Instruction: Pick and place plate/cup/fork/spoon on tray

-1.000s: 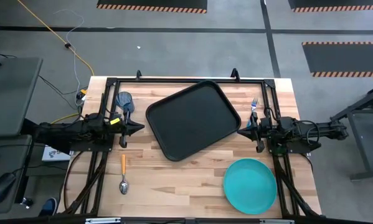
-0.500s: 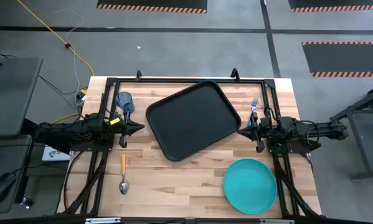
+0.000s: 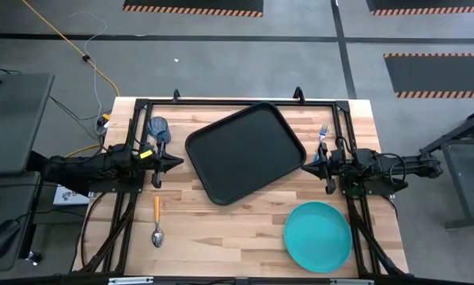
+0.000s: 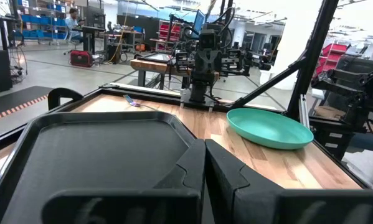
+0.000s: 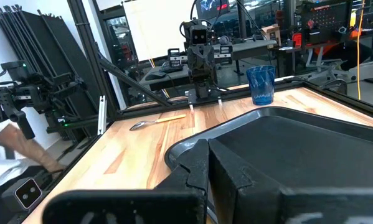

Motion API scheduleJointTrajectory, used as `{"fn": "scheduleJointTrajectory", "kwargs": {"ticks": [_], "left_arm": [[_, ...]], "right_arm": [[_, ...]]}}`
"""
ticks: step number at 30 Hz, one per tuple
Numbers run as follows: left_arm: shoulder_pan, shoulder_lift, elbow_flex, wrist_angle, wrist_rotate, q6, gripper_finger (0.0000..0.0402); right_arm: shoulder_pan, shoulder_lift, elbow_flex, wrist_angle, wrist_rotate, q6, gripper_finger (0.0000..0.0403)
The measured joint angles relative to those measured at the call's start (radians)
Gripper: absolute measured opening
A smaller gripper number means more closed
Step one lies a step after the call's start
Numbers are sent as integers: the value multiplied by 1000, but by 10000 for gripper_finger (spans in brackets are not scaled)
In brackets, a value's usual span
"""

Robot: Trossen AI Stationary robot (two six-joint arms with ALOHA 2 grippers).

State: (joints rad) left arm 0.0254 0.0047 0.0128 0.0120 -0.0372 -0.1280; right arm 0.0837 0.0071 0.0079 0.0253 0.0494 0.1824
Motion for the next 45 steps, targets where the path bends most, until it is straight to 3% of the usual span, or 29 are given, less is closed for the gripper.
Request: {"fn": "scheduleJointTrajectory", "kwargs": {"ticks": [29, 36, 45], "left_arm": [[0, 0, 0, 0, 0, 0, 0], [0, 0, 0, 0, 0, 0, 0], [0, 0, 0, 0, 0, 0, 0]], "right_arm": [[0, 0, 0, 0, 0, -1, 0], [0, 0, 0, 0, 8, -202, 0], [0, 0, 0, 0, 10, -148, 0]]}}
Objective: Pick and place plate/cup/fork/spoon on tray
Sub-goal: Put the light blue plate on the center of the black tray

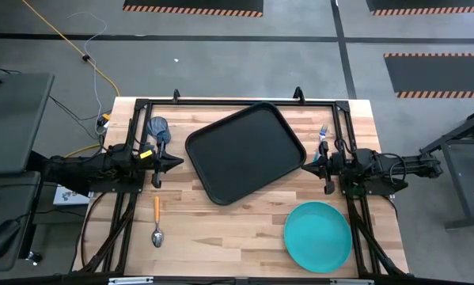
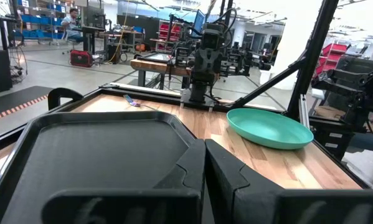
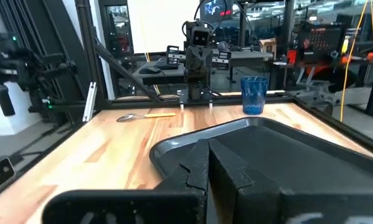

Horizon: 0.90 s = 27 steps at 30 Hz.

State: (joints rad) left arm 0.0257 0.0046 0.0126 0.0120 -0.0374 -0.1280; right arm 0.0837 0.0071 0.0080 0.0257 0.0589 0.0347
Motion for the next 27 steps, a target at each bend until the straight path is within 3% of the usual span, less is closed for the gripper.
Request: {"fn": "scheduleJointTrajectory", "kwargs": {"ticks": [18, 27], "left_arm": [[0, 0, 0, 0, 0, 0, 0], [0, 0, 0, 0, 0, 0, 0]], "right_arm": [[0, 0, 0, 28, -1, 120, 0], [0, 17, 0, 448, 99, 124, 1]]}}
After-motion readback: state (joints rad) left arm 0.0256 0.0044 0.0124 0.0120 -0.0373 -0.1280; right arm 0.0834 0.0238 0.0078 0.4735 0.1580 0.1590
